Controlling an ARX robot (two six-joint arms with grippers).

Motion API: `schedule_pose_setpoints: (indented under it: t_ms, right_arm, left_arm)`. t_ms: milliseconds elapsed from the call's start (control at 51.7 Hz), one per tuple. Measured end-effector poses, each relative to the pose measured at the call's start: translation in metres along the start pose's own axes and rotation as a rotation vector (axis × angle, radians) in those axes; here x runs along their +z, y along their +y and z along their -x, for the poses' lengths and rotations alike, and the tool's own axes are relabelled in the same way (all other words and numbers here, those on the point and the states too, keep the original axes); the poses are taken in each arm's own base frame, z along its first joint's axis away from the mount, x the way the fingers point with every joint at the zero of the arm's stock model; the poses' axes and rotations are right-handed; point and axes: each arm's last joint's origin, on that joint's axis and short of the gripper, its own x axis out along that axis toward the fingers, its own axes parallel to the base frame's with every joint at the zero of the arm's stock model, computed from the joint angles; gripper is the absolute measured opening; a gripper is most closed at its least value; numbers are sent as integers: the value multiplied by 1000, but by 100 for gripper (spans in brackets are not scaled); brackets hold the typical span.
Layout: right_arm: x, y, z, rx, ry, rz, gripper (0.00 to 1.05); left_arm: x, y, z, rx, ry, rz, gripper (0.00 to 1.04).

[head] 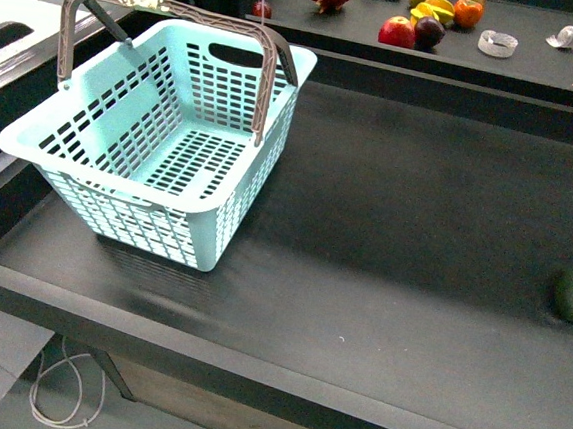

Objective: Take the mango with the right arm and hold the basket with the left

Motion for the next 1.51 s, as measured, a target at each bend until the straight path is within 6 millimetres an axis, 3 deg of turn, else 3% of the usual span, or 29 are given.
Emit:
schedule_pose_setpoints:
  t_ms: [58,155,271,445,619,716,1103,1509]
  right_arm:
    - [0,0,0,0,0,0,96]
    - [0,0,0,-1,0,0,96]
    - [0,0,0,1,0,0,96]
    - [0,0,0,0,0,0,96]
    - [0,0,0,0,0,0,96]
    - [0,0,0,0,0,0,96]
    - [0,0,0,0,0,0,96]
    - [0,0,0,0,0,0,96]
  left_arm:
    - [0,0,0,10,2,0,97]
    - [-4,-6,-11,252,73,-65,97]
    - [7,-15,-34,236,57,-35,97]
    - [13,-27,-88,165,95,107,97]
    - [-12,-34,-165,141,232,312,97]
    - [-21,-36,-191,124,277,422,97]
    - [-46,-58,-272,87,366,784,97]
    - [-67,-83,-358,100,417,1005,97]
